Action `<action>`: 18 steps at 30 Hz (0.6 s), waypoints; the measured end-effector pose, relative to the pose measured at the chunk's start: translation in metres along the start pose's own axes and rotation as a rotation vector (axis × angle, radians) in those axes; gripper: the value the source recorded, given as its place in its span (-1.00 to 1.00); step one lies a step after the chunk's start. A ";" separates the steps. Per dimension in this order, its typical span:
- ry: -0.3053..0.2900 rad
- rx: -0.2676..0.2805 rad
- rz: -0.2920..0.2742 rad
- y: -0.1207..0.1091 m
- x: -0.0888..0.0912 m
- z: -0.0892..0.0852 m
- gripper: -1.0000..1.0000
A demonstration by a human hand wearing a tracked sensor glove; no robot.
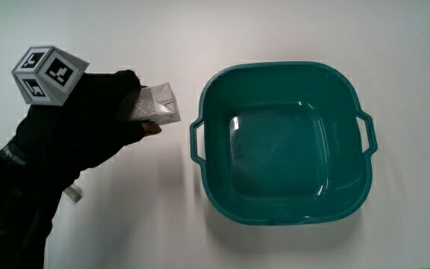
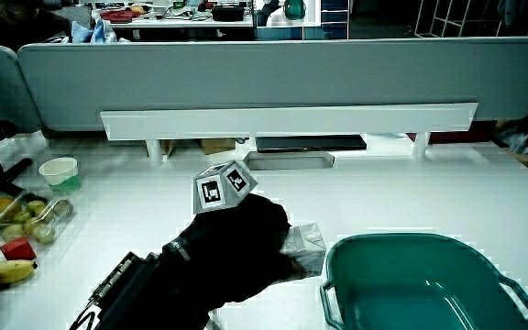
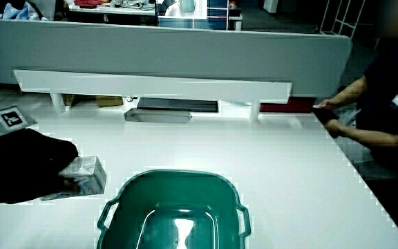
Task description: Place milk on desk
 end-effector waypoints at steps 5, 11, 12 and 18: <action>-0.004 -0.023 0.046 0.006 -0.017 -0.013 0.00; -0.017 -0.039 0.086 0.013 -0.038 -0.027 0.00; -0.025 -0.038 0.086 0.014 -0.041 -0.029 0.00; -0.032 -0.062 0.119 0.019 -0.058 -0.040 0.00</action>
